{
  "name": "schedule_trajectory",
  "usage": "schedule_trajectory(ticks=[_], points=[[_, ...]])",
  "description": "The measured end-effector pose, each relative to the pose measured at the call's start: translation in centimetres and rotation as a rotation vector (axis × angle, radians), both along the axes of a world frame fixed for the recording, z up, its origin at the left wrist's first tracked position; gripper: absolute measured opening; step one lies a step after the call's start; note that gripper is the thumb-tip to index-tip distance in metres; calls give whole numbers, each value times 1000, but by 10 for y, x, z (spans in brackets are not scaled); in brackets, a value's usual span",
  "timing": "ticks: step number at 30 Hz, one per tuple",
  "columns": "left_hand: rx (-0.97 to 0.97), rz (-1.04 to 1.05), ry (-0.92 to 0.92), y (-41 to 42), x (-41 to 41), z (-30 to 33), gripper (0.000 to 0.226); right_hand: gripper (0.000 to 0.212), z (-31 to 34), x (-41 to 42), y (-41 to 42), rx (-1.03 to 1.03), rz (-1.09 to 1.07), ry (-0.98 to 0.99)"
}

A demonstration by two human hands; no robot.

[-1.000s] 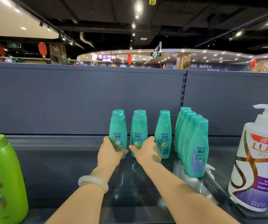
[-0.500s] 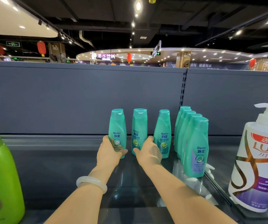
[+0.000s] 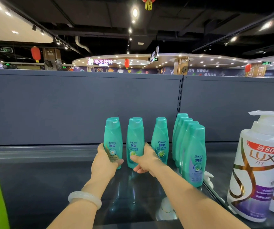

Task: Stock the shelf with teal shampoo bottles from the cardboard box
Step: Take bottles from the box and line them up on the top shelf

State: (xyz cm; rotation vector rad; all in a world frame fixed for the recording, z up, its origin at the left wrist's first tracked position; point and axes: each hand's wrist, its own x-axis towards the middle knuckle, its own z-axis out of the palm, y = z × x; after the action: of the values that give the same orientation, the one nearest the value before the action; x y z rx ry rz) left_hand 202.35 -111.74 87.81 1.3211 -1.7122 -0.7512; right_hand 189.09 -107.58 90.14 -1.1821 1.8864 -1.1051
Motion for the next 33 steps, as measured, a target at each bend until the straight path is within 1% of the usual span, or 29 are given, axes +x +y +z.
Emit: schedule_trajectory(ticks=[3,7,11,13,16,21,25,33], points=[[-3,-3,0,2,0,1,73,36,3,0,3,21,-18,2],[3,2,-5,2,0,1,72,39,-6,18,1,-46,-241,91],[8,10,-4,2,0,1,74,56,-19,39,-15,-139,-394,72],[5,12,-3,2,1,0,71,64,-19,41,-19,-126,-436,77],[1,9,-7,1,1,-1,67,76,-21,38,-20,-98,-466,154],[-4,6,-10,1,0,-1,65,64,-21,32,-16,-96,-440,251],[-21,7,-34,0,1,-2,65,66,-20,28,-16,-80,-381,290],[-9,0,-16,0,-1,-2,70,57,-21,23,-17,-94,-332,268]])
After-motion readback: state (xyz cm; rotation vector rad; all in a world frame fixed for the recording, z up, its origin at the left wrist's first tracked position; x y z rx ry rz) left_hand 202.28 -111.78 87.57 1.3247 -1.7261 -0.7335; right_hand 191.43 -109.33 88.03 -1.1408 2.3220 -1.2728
